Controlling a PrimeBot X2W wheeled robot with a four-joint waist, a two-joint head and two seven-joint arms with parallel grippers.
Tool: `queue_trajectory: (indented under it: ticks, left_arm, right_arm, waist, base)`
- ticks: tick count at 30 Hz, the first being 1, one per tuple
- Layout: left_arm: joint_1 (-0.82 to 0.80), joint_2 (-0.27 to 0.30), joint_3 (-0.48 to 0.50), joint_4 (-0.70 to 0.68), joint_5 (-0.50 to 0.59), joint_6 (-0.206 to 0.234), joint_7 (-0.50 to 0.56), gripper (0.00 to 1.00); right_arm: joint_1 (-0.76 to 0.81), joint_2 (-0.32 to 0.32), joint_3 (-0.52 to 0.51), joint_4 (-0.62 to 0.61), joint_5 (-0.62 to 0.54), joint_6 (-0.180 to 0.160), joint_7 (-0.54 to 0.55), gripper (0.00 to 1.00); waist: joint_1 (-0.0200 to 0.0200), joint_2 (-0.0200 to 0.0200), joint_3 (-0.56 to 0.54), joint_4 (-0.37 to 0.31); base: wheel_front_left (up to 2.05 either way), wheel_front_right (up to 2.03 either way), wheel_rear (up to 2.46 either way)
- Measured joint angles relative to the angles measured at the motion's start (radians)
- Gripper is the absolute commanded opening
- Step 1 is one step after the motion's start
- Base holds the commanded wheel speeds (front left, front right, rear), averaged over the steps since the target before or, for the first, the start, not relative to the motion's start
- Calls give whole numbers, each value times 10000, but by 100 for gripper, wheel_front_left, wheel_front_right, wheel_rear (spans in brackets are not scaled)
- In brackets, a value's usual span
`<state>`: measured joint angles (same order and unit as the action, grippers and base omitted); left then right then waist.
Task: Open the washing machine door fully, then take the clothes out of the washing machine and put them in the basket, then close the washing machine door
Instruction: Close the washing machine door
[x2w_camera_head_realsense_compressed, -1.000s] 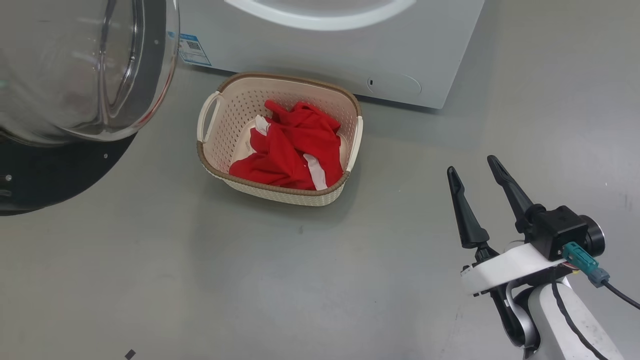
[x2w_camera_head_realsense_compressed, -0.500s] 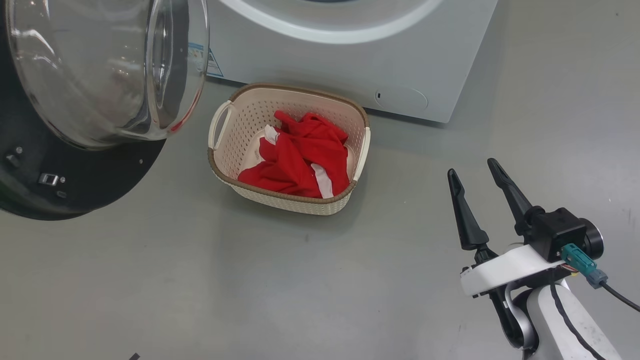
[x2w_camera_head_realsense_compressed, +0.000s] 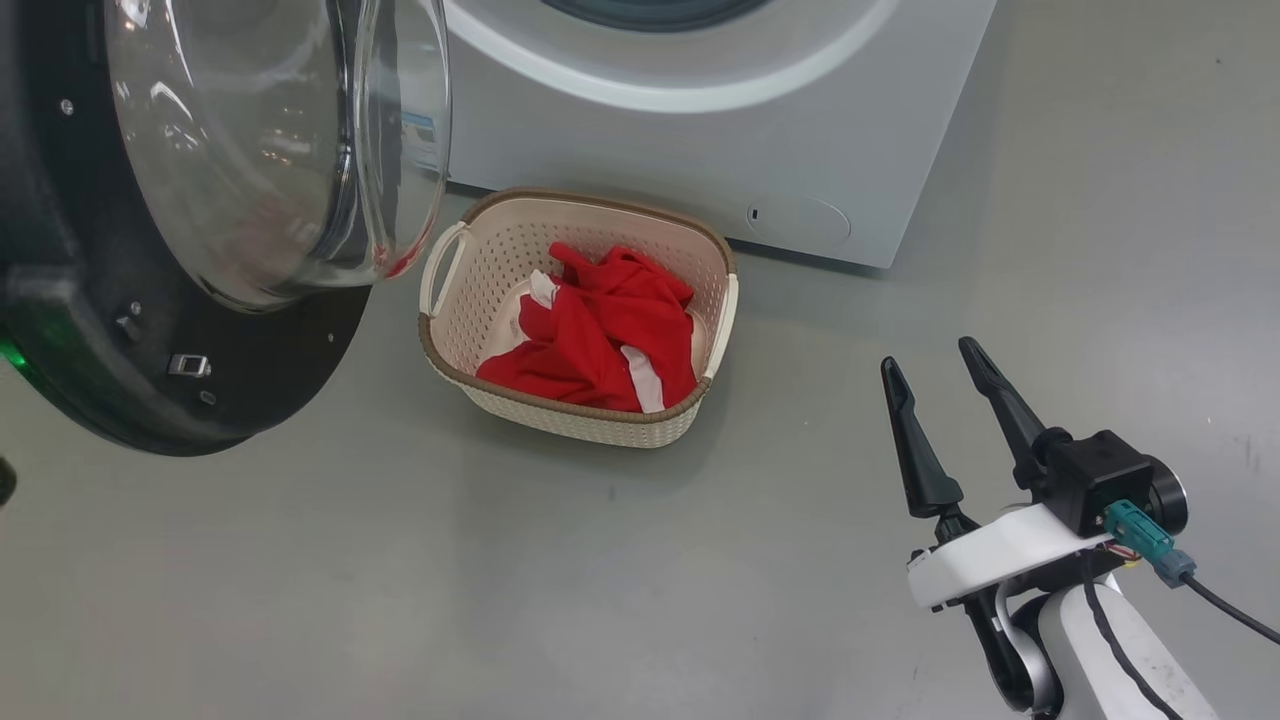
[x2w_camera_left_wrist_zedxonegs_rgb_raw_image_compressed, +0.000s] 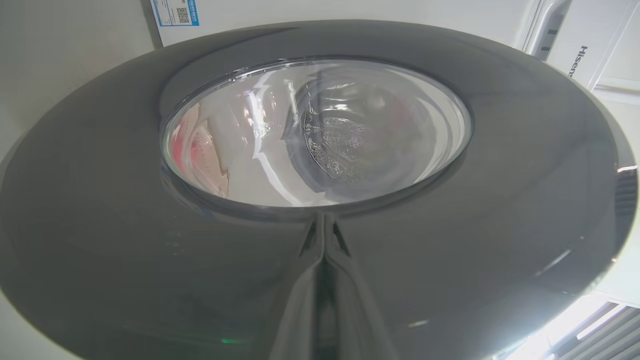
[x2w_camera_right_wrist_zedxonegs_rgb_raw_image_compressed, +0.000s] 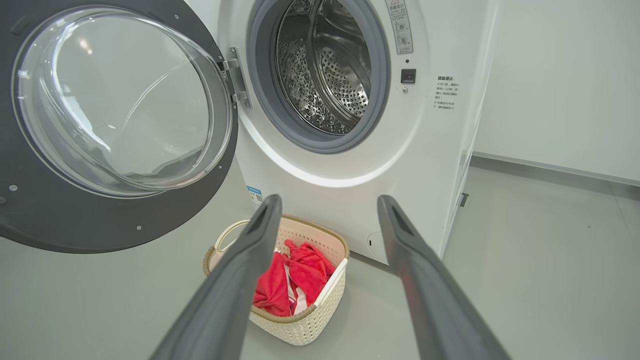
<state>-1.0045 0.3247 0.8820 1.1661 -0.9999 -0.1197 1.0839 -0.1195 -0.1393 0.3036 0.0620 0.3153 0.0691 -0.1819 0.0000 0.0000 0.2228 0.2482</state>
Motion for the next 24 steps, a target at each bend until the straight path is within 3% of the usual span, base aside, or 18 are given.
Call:
queue_trajectory:
  ticks: [17,24]
  left_arm:
    - [500,-1666,-694,-1651,-309,-12,888,0]
    - [1009,-1904,-1227,-3047,-295,-12,865,0]
  right_arm:
    - [98,86,69,94,29,0,-100,100]
    - [149,113,69,96,88,0,-188,100]
  waist:
    - [0,0,-250,-165]
    - [0,0,-328,-206]
  base:
    - [0,0,0]
    - [0,0,0]
